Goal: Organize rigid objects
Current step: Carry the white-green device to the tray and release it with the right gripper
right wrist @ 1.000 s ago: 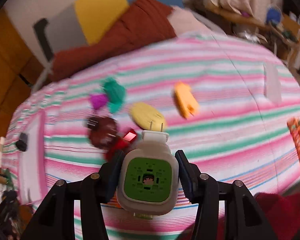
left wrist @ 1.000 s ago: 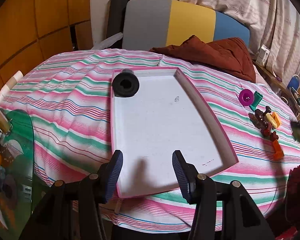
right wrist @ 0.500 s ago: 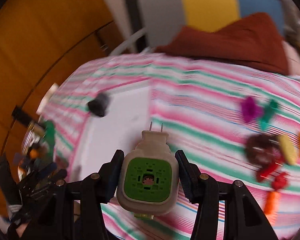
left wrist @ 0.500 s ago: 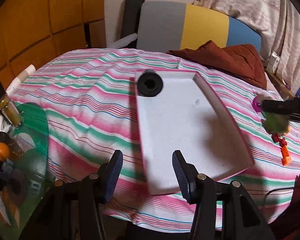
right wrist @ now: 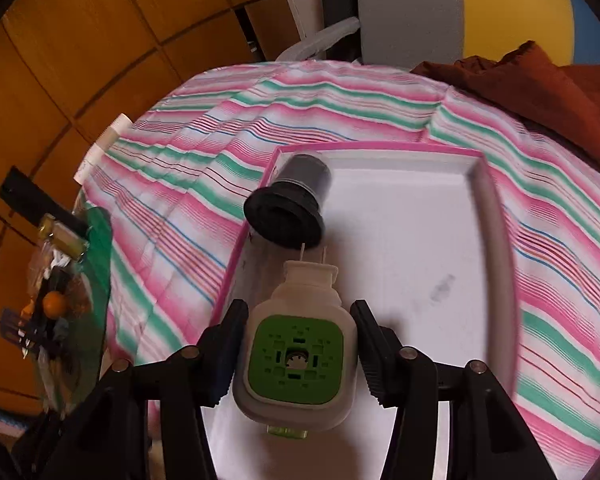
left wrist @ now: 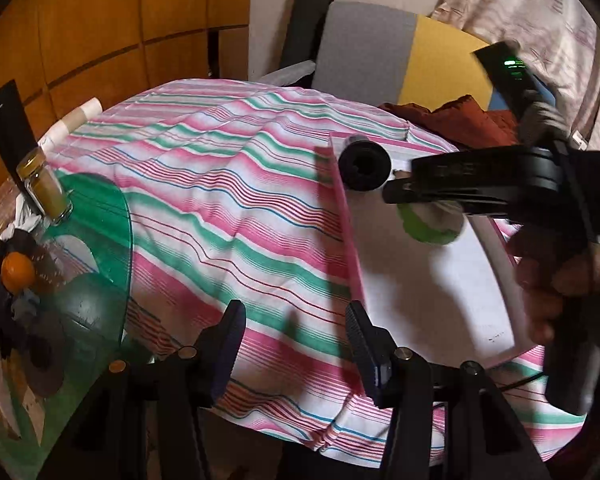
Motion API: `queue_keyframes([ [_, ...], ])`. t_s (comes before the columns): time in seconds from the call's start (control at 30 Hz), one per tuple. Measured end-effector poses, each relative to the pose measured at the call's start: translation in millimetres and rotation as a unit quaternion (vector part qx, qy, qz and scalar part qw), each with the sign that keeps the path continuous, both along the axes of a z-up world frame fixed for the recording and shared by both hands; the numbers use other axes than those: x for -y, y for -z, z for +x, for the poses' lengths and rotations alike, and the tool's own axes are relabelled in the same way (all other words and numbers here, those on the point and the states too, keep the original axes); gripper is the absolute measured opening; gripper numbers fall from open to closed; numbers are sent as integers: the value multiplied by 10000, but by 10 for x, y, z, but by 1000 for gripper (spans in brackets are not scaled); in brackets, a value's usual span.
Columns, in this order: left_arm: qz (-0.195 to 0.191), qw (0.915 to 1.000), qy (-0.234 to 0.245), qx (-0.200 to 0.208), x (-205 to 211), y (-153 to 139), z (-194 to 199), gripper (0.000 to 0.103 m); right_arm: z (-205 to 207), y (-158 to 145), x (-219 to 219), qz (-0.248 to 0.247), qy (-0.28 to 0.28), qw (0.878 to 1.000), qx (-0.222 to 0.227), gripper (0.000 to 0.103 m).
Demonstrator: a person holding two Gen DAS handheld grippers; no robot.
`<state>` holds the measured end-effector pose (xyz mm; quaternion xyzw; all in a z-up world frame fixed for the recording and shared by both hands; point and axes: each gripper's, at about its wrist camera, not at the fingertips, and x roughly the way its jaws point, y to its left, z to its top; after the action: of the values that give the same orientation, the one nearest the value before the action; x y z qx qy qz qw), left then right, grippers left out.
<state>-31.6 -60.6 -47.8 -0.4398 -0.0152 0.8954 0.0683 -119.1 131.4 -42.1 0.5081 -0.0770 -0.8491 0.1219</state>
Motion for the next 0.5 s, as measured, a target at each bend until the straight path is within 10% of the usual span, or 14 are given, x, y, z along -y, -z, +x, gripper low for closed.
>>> queue_keyframes([
  [0.5,11,10000,-34,-38,24,-16,-7,52,-103,174,148,47,-46,9998,167,55],
])
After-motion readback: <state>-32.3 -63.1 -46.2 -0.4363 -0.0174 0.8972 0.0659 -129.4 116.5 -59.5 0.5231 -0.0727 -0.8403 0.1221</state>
